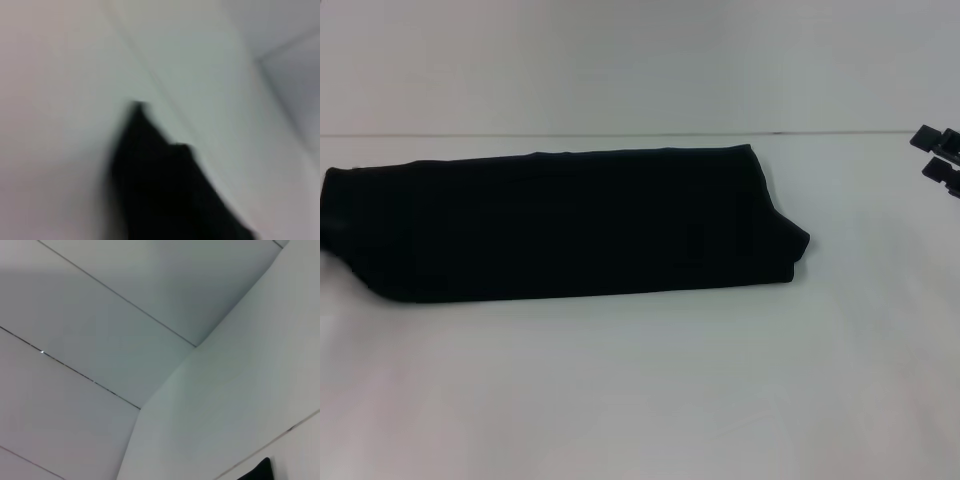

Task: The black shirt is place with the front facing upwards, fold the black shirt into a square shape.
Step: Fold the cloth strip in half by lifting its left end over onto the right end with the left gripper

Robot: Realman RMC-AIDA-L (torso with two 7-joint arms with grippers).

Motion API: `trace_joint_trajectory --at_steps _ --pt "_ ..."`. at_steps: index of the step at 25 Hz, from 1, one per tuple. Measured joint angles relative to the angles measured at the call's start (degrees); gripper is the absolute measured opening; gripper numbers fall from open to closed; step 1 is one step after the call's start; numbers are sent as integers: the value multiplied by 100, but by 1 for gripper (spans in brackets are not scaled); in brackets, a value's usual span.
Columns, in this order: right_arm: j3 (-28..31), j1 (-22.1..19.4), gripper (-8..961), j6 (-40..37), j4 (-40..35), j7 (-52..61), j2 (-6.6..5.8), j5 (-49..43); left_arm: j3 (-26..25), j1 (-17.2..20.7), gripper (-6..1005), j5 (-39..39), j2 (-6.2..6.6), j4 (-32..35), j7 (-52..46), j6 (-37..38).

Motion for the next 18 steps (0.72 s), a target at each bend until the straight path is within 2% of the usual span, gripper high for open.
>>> trace_joint_trajectory --at_steps 4,8,10,18 --pt "2 0 744 -3 0 0 4 0 -9 -103 64 -315 -189 488 51 676" --pt "1 2 744 -24 0 0 7 0 25 -366 64 -774 -306 719 26 1345" --pt "1 8 744 -29 0 0 8 0 98 -561 64 -859 -418 900 14 1538" --pt "-4 57 744 -3 0 0 9 0 537 -1302 66 -905 -1071 1499 72 1558"
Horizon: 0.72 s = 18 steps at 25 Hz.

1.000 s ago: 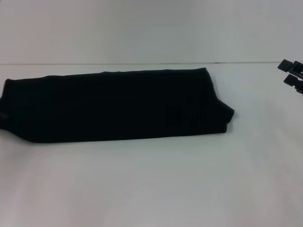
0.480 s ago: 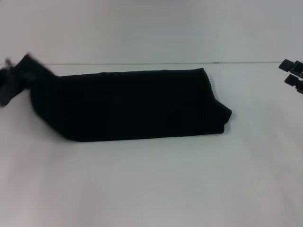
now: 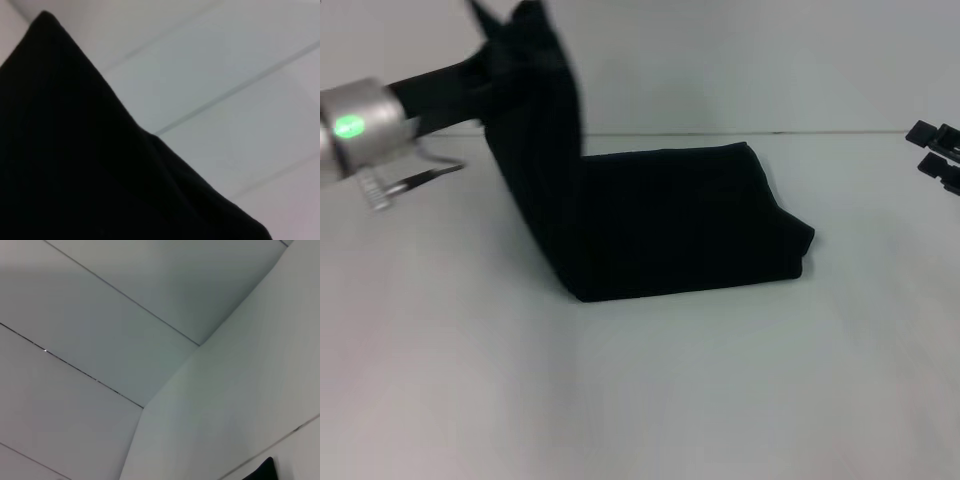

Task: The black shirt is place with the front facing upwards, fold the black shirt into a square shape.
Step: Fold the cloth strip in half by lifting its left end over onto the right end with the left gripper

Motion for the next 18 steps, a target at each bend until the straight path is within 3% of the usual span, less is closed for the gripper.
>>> trace_joint_trajectory --at_steps 2,4,11,18 --pt "0 7 744 0 0 -1 0 0 303 -185 66 -32 -118 -14 81 -232" --pt "0 12 744 2 0 -4 0 0 725 -339 65 -140 -156 -182 156 -566" --pt "-26 23 744 18 0 -9 17 -15 2413 -1022 63 -798 -163 -1314 1057 -2129" --pt "-47 23 744 55 0 -9 25 -41 3759 -1316 119 -831 -187 -1587 1242 -3201"
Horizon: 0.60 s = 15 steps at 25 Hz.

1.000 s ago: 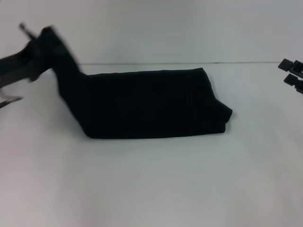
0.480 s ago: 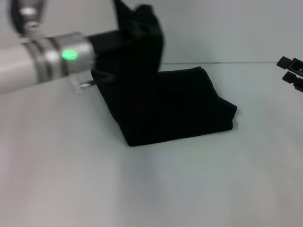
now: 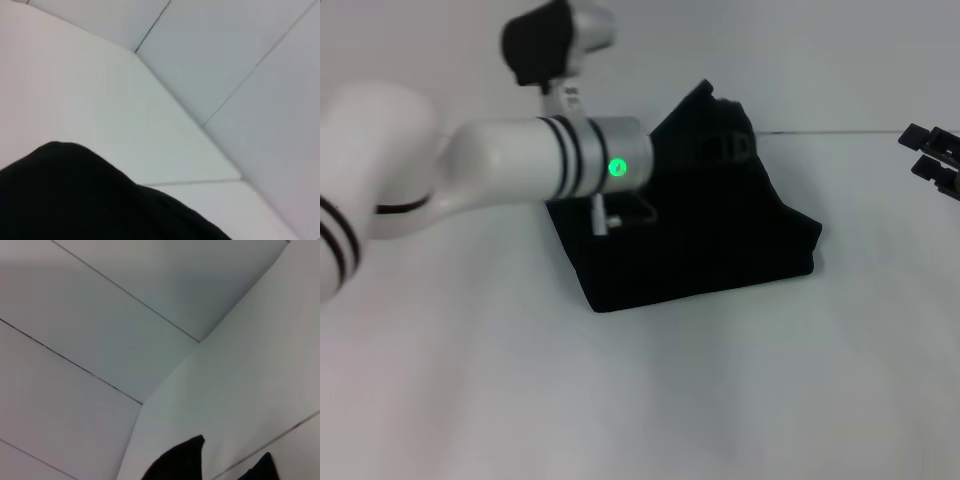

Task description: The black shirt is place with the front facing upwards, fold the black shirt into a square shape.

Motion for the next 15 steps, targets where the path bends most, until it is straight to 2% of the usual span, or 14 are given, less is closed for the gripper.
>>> trace_joint_trajectory --at_steps 2,5,7,8,9,10,11,13,15 --pt "-4 0 744 6 2 0 1 -2 348 -88 136 -3 -7 -20 4 -185" --pt "-5 -1 744 25 28 -16 -3 -4 735 -195 160 -5 3 17 6 -80" --pt "-6 7 744 42 75 -48 -25 -6 822 -173 176 -5 17 182 27 140" --pt "-10 14 744 45 92 -57 -36 -8 746 22 209 -2 36 552 40 480" --pt "-15 21 743 49 102 -58 -42 -10 746 22 242 -2 36 552 40 480" --pt "-24 22 743 50 109 -58 -52 -12 617 217 275 -8 45 831 39 680" --pt "-39 24 743 54 113 -57 -66 -12 617 217 308 -8 45 831 39 680" --pt "-108 20 743 49 118 -47 -115 -13 -202 1053 374 -98 61 1842 -6 1463" --pt "-211 14 743 28 126 -12 -191 -13 -717 1417 469 -189 90 2098 -186 1886"
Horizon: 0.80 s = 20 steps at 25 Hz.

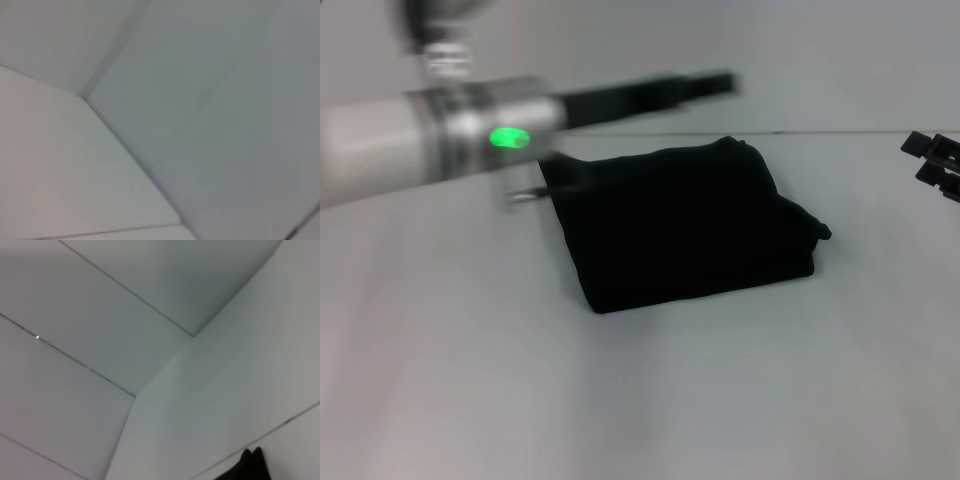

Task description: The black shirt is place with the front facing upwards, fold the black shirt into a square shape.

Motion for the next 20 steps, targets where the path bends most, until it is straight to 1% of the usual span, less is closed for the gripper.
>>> trace_joint_trajectory --at_steps 2,3,5,6,7,10,12,13,14,17,19,20 --pt "-163 -2 743 -35 1 76 -86 -13 -491 237 564 4 140 -15 -421 477" --pt "-252 1 743 -47 -10 156 -131 -57 -662 296 612 54 264 -144 -686 711" --pt "-417 40 743 -73 -35 362 -245 -239 -846 349 653 96 528 -588 -1050 1091" --pt "-444 62 743 -83 -38 444 -275 -334 -903 345 673 96 678 -922 -1164 1243" --pt "-476 96 743 -96 -43 548 -308 -471 -939 330 693 96 790 -1224 -1241 1351" --pt "-437 119 743 -177 -57 656 -350 -581 -951 317 754 101 967 -1949 -1336 1504" --pt "-377 98 743 -200 -70 666 -359 -581 -950 348 794 100 979 -2193 -1350 1519" --pt "-353 84 743 -205 -85 668 -363 -579 -948 381 815 95 952 -2291 -1336 1513" --pt "-334 71 743 -204 -91 669 -365 -578 -968 411 835 85 895 -2321 -1312 1490" --pt "-316 52 743 -164 -87 649 -355 -578 -1049 412 905 71 649 -2328 -1279 1326" --pt "-313 50 743 -143 -78 629 -324 -580 -1034 308 952 98 475 -2357 -1291 1060" --pt "-313 48 743 -130 -77 614 -312 -578 -1007 250 952 106 397 -2390 -1292 934"
